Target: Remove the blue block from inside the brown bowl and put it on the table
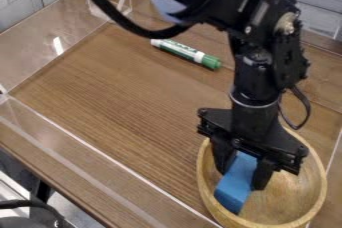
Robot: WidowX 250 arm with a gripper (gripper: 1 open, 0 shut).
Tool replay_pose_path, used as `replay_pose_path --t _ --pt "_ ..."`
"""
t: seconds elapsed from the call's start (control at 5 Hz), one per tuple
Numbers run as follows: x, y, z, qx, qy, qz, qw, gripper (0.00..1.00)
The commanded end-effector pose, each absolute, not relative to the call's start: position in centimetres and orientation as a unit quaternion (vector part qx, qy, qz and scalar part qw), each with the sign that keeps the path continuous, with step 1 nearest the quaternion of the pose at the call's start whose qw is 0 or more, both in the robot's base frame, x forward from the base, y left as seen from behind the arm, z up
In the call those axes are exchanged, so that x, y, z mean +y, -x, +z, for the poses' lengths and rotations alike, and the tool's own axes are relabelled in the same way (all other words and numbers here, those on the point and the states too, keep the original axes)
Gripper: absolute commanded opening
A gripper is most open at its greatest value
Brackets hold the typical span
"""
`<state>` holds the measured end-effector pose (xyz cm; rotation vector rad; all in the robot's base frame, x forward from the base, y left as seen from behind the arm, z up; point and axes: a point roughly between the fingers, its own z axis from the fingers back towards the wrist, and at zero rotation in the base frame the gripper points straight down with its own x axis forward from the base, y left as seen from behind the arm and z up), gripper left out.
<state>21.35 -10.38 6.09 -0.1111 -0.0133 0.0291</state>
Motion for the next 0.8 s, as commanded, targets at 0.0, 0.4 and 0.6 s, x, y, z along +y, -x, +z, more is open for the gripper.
replay_pose_path --t 0.0,0.4,0.6 --pt "-10.47 -22.29 8.10 -0.039 0.072 0.016 0.997 0.00" --pt "-10.10 -22.26 8.56 -0.041 0.075 0.014 0.996 0.00" --pt "-9.92 -22.26 8.73 -0.041 0.076 0.014 0.996 0.00"
